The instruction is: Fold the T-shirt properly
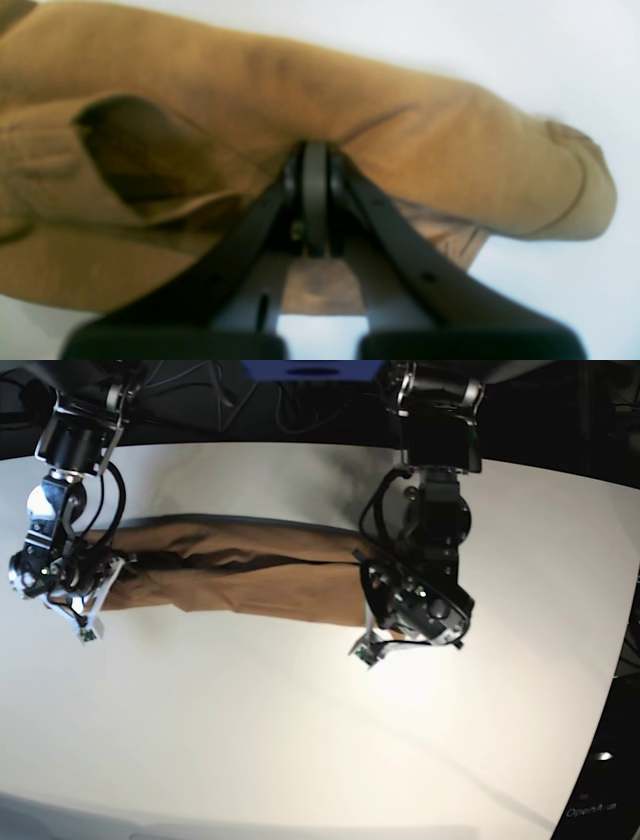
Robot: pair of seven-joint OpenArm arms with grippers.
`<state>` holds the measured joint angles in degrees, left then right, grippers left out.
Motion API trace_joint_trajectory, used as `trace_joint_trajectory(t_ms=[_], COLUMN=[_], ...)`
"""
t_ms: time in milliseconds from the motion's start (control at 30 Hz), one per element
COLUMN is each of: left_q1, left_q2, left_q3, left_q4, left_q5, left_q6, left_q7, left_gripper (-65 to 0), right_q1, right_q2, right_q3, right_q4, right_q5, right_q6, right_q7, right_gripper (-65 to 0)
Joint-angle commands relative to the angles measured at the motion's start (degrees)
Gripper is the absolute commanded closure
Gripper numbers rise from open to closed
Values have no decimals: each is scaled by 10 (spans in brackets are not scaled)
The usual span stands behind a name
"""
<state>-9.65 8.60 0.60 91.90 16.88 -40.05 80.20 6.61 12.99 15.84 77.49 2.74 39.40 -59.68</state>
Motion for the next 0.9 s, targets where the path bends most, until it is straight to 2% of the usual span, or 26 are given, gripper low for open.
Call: trace_joint_trajectory(t_ms=[0, 200, 333, 633, 800, 867], left_q1=[-13, -10, -15, -48, -52, -52], left_q2=[4, 4, 4, 4, 4, 4], left_q3=[4, 51, 52, 57, 61, 86], left_q4=[11, 11, 10, 3, 2, 2], left_q5=[-2, -19, -41, -173, -257, -281], left_q6=[1, 1, 1, 1, 90, 118], left_q7=[-2, -2, -2, -2, -2, -2], left_gripper=[-23, -23, -23, -23, -22, -22], right_q1=[-2, 0, -2, -2, -2, -2], right_q2=[-5, -5, -5, -5, -5, -5], right_q3=[-2, -12, -30, -48, -50, -50], right_q4=[-4, -4, -4, -4, -4, -4], right_q5=[1, 1, 1, 1, 1, 1], right_q6=[6, 6, 6, 6, 6, 6], right_q7=[-15, -15, 0, 6, 6, 6], right_gripper=[-7, -7, -7, -7, -7, -7])
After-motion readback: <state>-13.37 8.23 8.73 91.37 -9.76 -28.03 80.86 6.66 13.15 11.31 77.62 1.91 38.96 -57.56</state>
